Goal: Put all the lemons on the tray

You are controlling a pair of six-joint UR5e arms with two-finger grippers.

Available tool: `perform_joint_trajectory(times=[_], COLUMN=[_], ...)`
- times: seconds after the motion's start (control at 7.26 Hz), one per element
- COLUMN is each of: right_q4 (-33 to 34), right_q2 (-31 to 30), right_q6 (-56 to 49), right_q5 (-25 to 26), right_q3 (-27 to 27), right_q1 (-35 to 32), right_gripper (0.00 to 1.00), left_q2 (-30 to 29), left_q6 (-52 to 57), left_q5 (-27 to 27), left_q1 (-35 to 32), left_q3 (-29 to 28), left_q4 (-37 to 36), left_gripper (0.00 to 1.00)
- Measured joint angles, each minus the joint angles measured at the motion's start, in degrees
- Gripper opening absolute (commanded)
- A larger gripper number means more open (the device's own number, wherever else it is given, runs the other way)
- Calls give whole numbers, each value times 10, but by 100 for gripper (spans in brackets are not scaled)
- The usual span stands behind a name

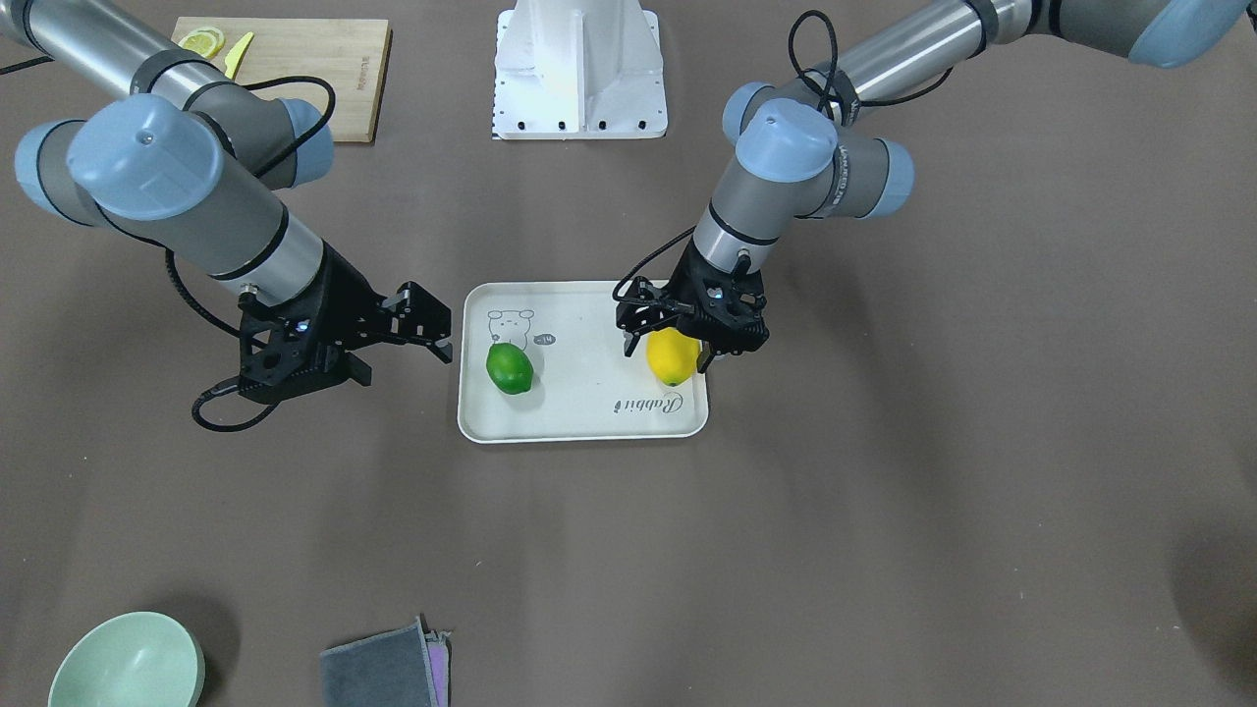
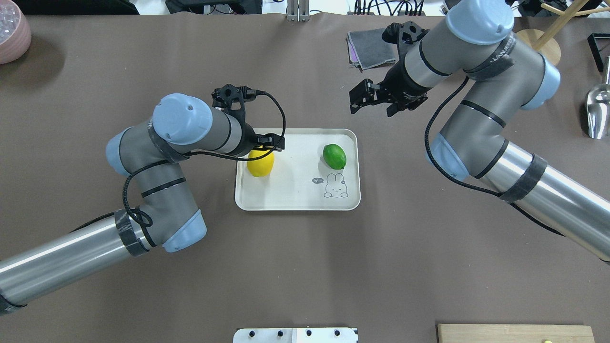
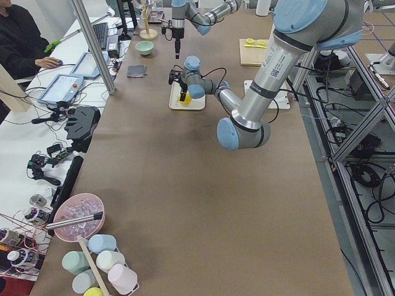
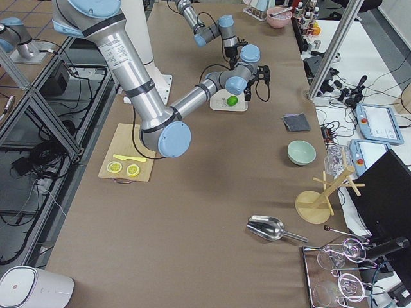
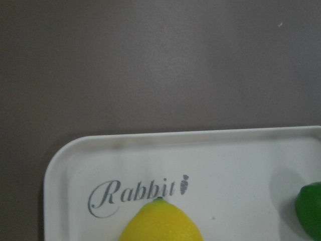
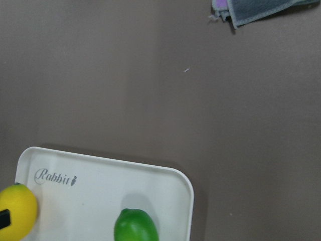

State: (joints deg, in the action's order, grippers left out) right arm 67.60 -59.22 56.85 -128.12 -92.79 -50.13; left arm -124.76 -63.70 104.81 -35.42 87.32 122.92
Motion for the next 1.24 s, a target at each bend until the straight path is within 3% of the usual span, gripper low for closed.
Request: perform_joint_trajectory(times=[0.41, 0.83, 1.24], right_q4=[-1, 1, 6], right_q2=[-84, -170, -233], right_q6=[-130, -227, -363], right_q5=[-32, -65, -72], right_q3=[-52, -57, -38], right_q1=[-52, -133, -214], right_gripper=[100, 100, 100], left_q2=[67, 211, 342], left_q6=[92, 194, 293], left_q5=[39, 116, 178], left_q1=[-51, -147, -263], left_q3=[74, 164, 165], left_q4=[-11, -5, 36], left_gripper=[98, 98, 98])
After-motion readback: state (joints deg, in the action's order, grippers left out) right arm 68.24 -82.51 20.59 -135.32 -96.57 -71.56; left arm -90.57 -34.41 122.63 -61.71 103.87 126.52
